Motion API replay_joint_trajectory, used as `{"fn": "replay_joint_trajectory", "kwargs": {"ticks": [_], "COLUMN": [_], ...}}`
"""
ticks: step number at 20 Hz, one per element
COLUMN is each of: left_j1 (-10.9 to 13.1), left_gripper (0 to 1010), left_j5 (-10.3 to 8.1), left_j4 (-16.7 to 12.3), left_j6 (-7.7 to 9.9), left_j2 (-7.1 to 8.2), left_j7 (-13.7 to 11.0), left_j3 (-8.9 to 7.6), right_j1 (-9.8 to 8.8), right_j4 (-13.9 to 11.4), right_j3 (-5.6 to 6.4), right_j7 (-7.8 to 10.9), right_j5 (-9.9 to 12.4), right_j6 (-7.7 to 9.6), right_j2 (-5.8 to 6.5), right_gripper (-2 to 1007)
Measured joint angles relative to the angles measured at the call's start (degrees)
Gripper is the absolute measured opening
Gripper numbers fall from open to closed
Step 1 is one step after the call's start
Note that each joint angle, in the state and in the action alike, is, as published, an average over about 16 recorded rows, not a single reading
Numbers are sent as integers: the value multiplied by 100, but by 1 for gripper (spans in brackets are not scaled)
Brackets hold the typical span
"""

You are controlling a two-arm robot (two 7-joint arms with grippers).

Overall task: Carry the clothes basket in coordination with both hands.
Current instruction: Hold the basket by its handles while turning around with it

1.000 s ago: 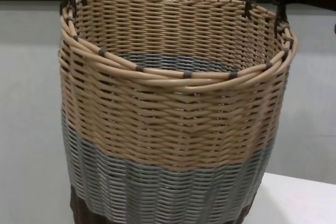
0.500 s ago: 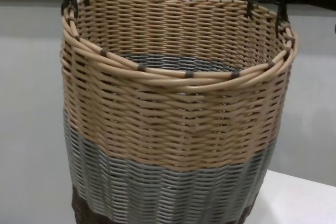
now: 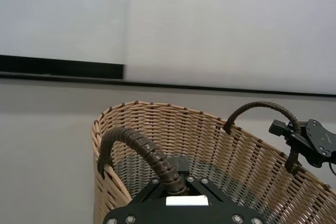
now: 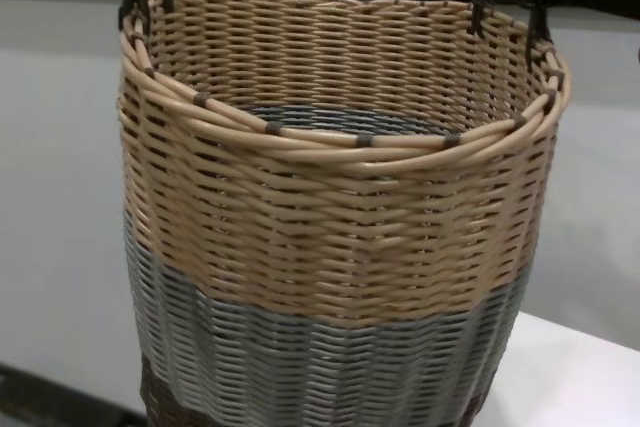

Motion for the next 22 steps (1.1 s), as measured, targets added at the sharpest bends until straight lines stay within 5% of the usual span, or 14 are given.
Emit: {"fn": "replay_joint_trajectory", "kwargs": {"ticks": [22], "left_j1": [0], "left_gripper": [0], "left_j5": [0], "left_j4": [0], "left_j6": [-1], "left_j2": [0], "left_j7": [1], "left_j3": [1], "right_j1": [0], "right_j4": [0], "right_j3": [0], "right_j7": [0], "right_j5": [0], "right_j6": [0], "right_j2": [0], "right_gripper": [11]}}
